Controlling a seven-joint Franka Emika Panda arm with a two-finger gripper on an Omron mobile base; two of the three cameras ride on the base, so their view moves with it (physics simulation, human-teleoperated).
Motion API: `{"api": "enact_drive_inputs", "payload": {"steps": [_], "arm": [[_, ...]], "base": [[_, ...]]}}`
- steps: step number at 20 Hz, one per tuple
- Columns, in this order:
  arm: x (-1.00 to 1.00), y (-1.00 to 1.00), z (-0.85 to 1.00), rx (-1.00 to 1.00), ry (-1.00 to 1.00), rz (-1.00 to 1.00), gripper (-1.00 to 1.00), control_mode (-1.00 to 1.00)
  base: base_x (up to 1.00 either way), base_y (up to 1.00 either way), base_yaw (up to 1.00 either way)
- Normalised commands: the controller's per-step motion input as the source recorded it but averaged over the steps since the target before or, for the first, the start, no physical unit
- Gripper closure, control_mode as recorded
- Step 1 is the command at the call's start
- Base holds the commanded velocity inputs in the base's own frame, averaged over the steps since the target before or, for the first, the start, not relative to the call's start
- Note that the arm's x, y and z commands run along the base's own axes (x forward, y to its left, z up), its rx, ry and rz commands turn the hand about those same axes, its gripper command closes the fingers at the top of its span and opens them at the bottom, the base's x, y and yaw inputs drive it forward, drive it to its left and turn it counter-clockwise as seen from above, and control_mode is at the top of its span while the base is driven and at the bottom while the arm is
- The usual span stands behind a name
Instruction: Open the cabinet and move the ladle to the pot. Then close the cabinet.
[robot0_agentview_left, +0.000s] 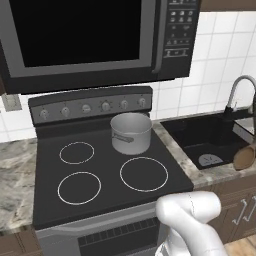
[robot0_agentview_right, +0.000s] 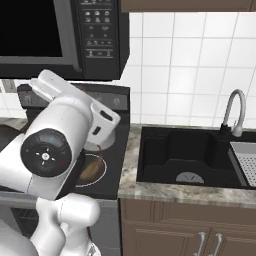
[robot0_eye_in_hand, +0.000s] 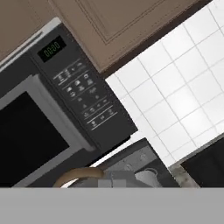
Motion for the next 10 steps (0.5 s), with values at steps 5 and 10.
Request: {"api": "enact_drive_inputs", "payload": {"steps": [5,10], "arm": [[0.58,-0.05,0.0,0.43,0.07,0.0,1.0,-1.0],[0.62,-0.1,-0.03,0.51,0.09,0.0,1.0,-1.0]], "base": [[0.0,0.0,0.0],[0.0,0.0,0.0]]}}
